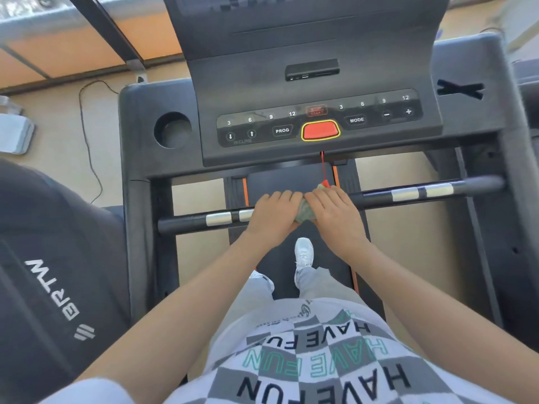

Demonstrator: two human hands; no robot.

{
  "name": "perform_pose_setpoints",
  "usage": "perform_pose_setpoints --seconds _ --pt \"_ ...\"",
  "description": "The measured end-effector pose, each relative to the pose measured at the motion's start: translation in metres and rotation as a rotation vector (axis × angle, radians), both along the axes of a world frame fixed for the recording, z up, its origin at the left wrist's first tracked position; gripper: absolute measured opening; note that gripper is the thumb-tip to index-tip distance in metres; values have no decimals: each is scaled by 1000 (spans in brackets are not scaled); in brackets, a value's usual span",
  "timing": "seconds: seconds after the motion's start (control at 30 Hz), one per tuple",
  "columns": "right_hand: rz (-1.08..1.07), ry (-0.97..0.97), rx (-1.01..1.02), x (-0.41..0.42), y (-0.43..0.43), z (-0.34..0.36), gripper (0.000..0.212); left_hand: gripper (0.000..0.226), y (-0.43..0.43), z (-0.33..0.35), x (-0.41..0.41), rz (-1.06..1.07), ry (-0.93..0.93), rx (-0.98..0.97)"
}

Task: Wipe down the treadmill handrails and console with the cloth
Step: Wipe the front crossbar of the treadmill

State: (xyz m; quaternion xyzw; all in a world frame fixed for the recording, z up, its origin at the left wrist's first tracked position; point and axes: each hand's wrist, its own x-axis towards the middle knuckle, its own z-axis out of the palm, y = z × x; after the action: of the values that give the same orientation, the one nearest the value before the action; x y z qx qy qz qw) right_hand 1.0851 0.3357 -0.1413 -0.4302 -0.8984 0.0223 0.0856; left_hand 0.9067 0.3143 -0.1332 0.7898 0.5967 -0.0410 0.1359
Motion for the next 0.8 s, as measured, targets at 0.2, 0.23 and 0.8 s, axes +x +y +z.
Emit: perform_pose_setpoints --seconds 0.2,0.23,0.8 --pt "-24 -23 -135 -29 -3 -1 54 61 -26 -1 -44 63 79 79" --pt "4 -16 -156 -39 -4 -1 56 62 -31 -1 -54 77 107 78" --pt "115 -49 -181 -175 -50 -6 63 40 -75 3 -187 213 233 -25"
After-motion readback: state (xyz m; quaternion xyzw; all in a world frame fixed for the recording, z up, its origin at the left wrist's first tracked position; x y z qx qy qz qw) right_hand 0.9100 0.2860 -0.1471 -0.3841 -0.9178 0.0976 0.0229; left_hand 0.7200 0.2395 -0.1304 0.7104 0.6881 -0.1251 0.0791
